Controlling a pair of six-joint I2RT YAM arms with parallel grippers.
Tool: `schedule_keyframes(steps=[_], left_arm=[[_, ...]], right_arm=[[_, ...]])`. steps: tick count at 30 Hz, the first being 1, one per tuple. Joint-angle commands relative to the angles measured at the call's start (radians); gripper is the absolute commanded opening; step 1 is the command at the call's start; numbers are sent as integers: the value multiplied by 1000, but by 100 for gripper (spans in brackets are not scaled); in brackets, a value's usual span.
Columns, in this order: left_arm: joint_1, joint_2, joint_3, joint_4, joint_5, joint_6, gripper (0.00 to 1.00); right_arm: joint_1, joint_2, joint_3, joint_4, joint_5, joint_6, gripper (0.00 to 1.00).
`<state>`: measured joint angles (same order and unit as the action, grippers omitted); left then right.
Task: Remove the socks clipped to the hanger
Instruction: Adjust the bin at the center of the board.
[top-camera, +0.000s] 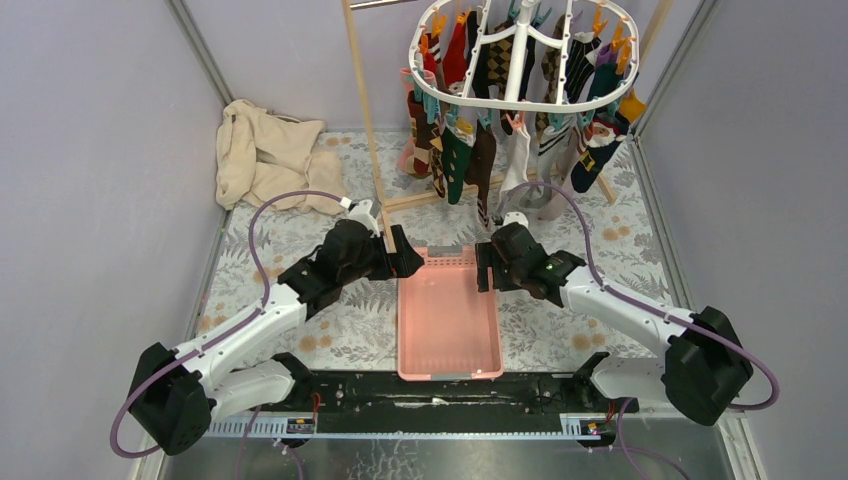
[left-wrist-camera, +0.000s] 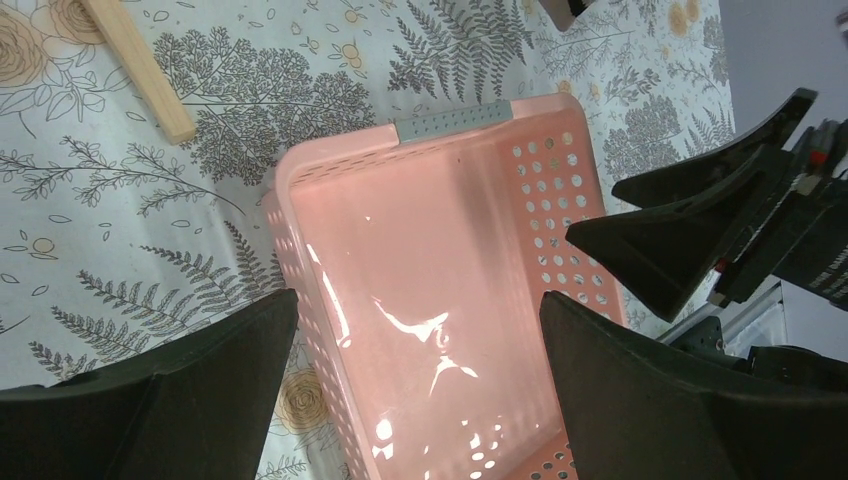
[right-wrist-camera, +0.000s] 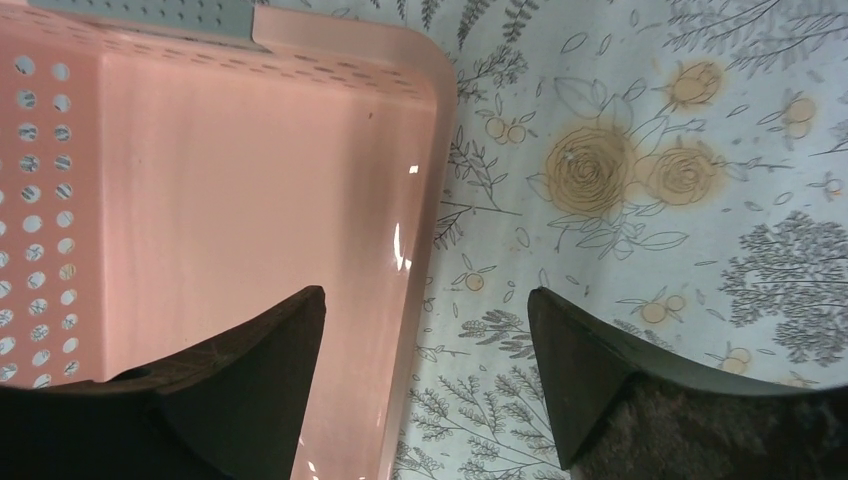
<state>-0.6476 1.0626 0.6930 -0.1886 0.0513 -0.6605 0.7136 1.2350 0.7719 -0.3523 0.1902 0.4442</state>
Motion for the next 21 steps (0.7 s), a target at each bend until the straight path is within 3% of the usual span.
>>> schedule_keyframes(steps=[1,13,21], left_arm=[[-4,-13,-2,14,-31,2,99],[-4,-4,-8,21,-37,1,99],[-4,-6,-13,20,-38,2,99]], right_arm=[[8,20,-23,67,-37,29,79],[15,57,-56,57,-30,38,67],[21,84,-34,24,-9,43,43]])
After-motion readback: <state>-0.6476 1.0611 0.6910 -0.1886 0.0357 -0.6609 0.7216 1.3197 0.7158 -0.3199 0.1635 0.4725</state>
